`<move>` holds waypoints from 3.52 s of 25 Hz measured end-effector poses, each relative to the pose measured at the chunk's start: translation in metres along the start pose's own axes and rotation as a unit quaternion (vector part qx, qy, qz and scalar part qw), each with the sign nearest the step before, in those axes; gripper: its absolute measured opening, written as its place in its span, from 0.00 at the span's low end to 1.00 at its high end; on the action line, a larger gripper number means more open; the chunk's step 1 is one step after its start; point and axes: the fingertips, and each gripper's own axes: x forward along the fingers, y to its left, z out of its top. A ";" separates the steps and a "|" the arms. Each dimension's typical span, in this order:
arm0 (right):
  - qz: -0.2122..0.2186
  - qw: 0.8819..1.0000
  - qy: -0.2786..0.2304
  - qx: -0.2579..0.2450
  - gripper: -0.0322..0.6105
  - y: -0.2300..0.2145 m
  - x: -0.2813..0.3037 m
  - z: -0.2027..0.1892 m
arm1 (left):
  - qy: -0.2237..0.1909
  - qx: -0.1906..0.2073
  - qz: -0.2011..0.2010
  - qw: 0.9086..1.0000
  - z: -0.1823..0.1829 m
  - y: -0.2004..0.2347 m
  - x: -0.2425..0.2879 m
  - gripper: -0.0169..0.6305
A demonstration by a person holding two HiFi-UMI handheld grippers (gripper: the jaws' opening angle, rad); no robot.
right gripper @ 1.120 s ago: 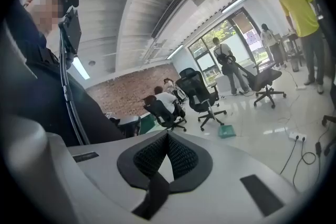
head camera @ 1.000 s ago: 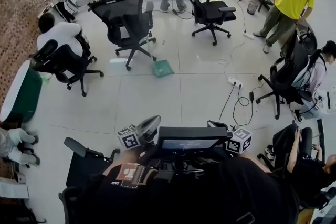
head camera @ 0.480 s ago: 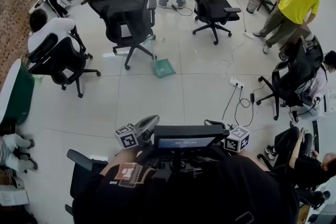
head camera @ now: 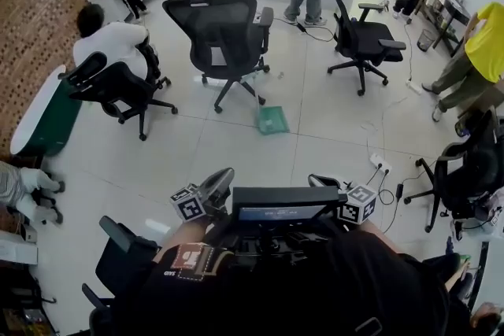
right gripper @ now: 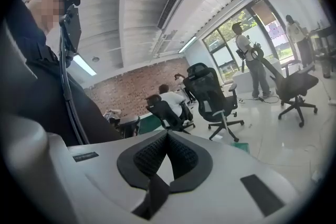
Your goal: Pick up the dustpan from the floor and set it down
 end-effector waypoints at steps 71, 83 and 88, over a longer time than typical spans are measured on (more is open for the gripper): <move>-0.123 0.986 0.111 0.014 0.06 -0.740 0.457 0.302 | 0.281 -0.180 0.161 0.929 0.229 0.888 0.551 0.59; -0.128 0.980 0.148 0.041 0.06 -0.776 0.490 0.272 | 0.237 -0.271 0.113 0.926 0.194 0.935 0.594 0.43; -0.131 0.979 0.149 0.041 0.06 -0.774 0.493 0.274 | 0.201 -0.265 0.095 0.938 0.210 0.935 0.594 0.17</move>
